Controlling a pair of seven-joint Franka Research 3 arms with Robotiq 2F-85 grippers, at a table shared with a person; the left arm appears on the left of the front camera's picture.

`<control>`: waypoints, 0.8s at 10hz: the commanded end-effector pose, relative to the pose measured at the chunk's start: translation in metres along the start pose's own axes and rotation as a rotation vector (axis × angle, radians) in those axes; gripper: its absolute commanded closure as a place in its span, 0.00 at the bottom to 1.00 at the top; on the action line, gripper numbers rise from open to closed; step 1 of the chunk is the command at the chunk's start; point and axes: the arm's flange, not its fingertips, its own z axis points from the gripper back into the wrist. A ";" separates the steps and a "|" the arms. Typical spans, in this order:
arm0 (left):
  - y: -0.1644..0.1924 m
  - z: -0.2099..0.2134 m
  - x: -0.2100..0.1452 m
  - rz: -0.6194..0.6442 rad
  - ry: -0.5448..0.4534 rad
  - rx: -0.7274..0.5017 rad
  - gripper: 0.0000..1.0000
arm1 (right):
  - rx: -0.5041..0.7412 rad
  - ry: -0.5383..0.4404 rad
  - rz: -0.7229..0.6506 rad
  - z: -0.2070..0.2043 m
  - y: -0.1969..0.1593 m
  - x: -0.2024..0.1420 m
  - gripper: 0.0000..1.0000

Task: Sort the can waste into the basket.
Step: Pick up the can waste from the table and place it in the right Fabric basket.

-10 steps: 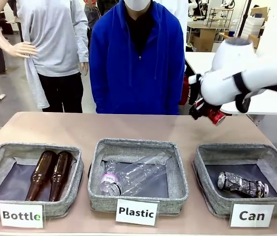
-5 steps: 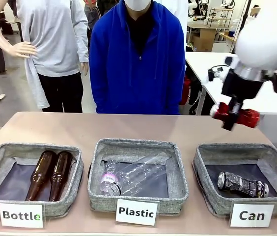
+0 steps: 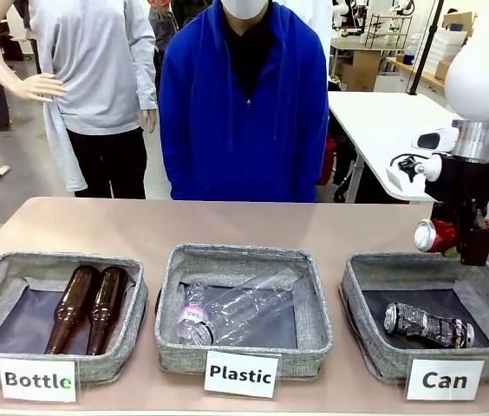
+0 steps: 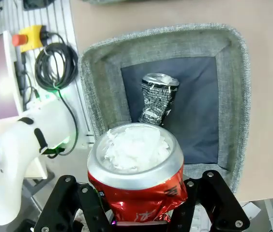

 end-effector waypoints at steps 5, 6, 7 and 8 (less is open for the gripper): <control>-0.003 -0.001 0.003 0.000 -0.014 -0.014 0.00 | -0.042 -0.032 0.000 0.006 -0.006 0.001 0.00; -0.003 -0.001 0.003 0.000 -0.014 -0.014 0.00 | -0.041 -0.037 -0.003 0.006 -0.007 0.000 0.00; -0.003 -0.001 0.003 0.000 -0.014 -0.014 0.00 | -0.039 -0.038 -0.004 0.006 -0.008 0.000 0.00; -0.003 -0.001 0.003 0.000 -0.014 -0.014 0.00 | -0.041 -0.042 -0.006 0.005 -0.007 -0.001 0.12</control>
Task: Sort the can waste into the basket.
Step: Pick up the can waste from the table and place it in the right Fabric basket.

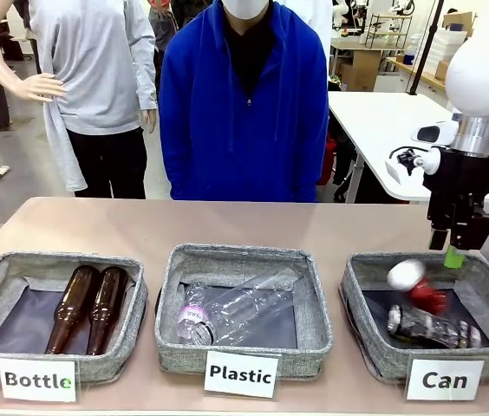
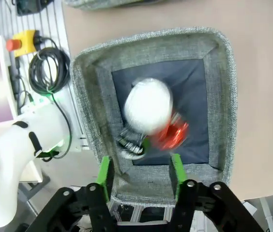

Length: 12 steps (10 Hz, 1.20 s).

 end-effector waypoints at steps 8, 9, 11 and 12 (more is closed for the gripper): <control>-0.003 -0.001 0.003 0.000 -0.014 -0.014 0.00 | 0.592 -1.346 -1.190 0.029 -0.018 -0.052 0.00; -0.003 -0.001 0.003 0.000 -0.014 -0.014 0.00 | 0.641 -1.523 -1.307 0.025 -0.013 -0.067 0.00; -0.003 -0.001 0.003 0.000 -0.014 -0.014 0.00 | 0.716 -1.753 -1.412 0.019 -0.001 -0.090 0.00; -0.003 -0.001 0.003 0.000 -0.014 -0.014 0.00 | 0.706 -1.858 -1.420 0.017 0.009 -0.100 0.00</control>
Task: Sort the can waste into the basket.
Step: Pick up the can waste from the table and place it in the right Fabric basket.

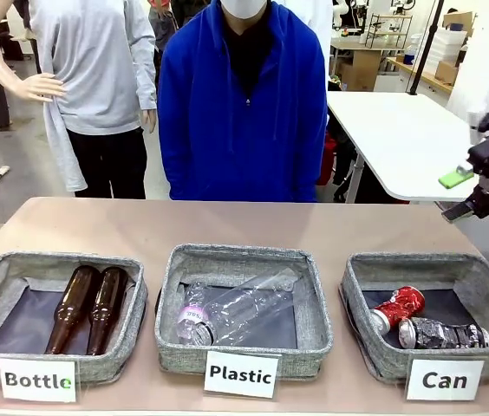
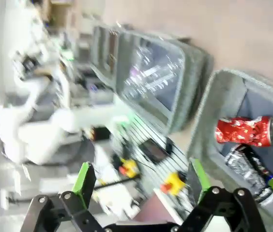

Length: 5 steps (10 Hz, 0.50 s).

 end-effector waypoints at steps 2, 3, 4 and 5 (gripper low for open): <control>-0.003 -0.001 0.003 0.000 -0.015 -0.015 0.00 | 0.423 -1.171 -0.243 -0.012 0.015 -0.036 0.00; -0.003 -0.001 0.003 0.000 -0.015 -0.015 0.00 | 0.081 -0.114 -0.083 0.005 -0.003 -0.012 0.00; -0.003 -0.001 0.003 0.000 -0.015 -0.015 0.00 | 0.081 -0.114 -0.083 0.005 -0.003 -0.012 0.00; -0.003 -0.001 0.003 0.000 -0.015 -0.015 0.00 | 0.081 -0.114 -0.083 0.005 -0.003 -0.012 0.00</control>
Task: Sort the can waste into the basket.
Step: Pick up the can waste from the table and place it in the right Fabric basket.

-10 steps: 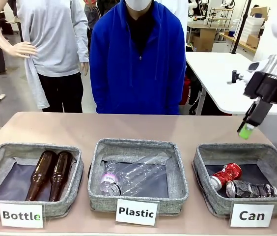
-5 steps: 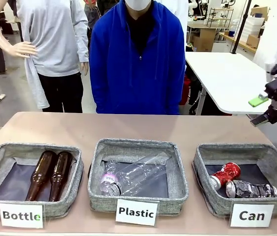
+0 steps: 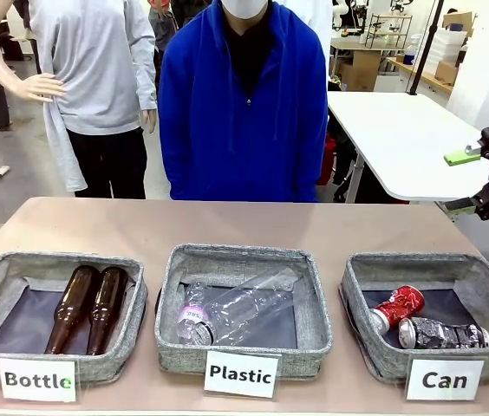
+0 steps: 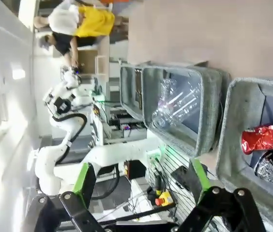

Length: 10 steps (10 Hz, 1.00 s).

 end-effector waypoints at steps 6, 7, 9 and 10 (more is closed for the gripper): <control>-0.003 -0.001 0.003 -0.002 -0.015 -0.015 0.00 | -0.030 0.053 0.044 0.005 0.000 0.010 0.00; -0.003 -0.001 0.003 -0.002 -0.015 -0.015 0.00 | -0.030 0.053 0.044 0.005 0.000 0.010 0.00; -0.003 -0.001 0.003 -0.002 -0.015 -0.015 0.00 | -0.030 0.053 0.044 0.005 0.000 0.010 0.00; -0.003 -0.001 0.003 -0.002 -0.015 -0.015 0.00 | -0.030 0.053 0.044 0.005 0.000 0.010 0.00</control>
